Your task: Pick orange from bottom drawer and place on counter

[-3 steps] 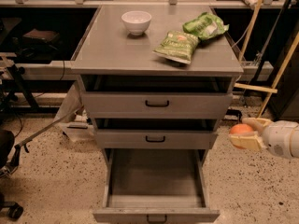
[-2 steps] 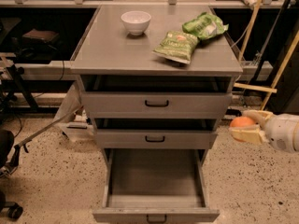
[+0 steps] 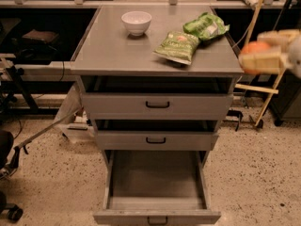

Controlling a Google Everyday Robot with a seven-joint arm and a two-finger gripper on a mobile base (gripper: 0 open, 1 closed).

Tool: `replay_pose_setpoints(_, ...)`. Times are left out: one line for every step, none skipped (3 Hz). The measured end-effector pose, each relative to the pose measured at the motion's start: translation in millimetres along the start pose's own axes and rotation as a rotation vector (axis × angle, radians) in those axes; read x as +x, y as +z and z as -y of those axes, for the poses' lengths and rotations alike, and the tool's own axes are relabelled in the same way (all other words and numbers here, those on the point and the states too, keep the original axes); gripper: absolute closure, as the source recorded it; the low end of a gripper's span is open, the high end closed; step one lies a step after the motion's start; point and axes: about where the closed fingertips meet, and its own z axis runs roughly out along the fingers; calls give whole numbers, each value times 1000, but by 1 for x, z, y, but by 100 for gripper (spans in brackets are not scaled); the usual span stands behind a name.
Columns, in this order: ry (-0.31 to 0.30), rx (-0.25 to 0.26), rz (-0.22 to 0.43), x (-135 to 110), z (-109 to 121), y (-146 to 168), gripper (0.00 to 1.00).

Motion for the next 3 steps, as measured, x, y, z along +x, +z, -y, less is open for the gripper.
replay_pose_setpoints(32, 11, -15, -53, 38, 8, 100)
replay_pose_setpoints(107, 34, -39, -72, 82, 35, 100)
replay_pose_setpoints(198, 32, -28, -82, 113, 97, 100)
